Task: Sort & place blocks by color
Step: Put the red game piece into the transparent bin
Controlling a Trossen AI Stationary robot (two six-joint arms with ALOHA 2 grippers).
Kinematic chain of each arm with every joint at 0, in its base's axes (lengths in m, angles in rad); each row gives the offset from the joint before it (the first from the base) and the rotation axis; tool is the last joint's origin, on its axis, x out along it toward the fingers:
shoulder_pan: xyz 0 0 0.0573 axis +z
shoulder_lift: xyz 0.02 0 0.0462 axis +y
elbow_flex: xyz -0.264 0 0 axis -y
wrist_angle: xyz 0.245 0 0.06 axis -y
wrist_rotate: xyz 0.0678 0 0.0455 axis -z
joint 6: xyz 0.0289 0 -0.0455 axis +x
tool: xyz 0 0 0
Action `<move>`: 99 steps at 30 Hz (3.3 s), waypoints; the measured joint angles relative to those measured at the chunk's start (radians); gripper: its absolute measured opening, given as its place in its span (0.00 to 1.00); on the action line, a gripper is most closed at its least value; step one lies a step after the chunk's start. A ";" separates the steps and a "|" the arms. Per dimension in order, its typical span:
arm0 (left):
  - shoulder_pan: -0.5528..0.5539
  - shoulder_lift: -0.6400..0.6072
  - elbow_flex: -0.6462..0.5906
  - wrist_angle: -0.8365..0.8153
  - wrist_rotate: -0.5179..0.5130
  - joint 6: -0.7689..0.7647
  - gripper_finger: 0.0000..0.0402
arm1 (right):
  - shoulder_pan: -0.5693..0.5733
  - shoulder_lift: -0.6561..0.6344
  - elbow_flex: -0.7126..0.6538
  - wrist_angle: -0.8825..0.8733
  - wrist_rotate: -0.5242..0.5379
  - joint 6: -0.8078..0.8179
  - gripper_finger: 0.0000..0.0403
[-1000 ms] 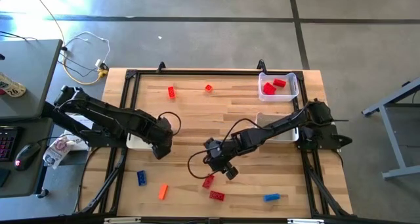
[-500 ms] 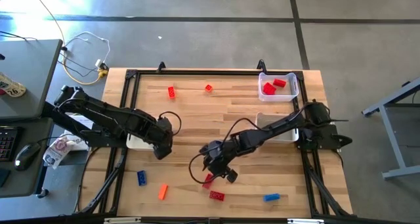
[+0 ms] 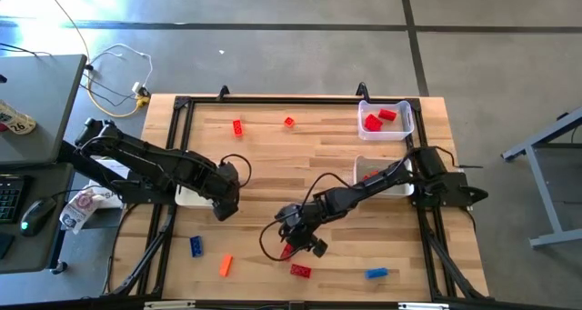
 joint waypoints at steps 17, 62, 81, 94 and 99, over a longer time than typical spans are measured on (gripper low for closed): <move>0.000 0.000 -0.001 0.001 -0.019 0.000 0.47 | 0.000 0.057 0.000 0.014 -0.033 0.024 0.49; -0.052 0.000 -0.001 0.001 -0.163 0.108 0.47 | 0.007 0.053 -0.001 -0.117 0.238 0.361 0.29; -0.019 0.000 -0.001 0.140 -0.597 0.306 0.47 | -0.088 -0.118 -0.002 -0.443 0.629 0.436 0.29; 0.166 0.000 -0.001 0.326 -0.830 0.666 0.47 | -0.252 -0.223 0.000 -0.625 0.915 0.454 0.29; 0.250 0.000 -0.001 0.421 -0.829 0.772 0.47 | -0.319 -0.248 0.000 -0.732 0.970 0.489 0.29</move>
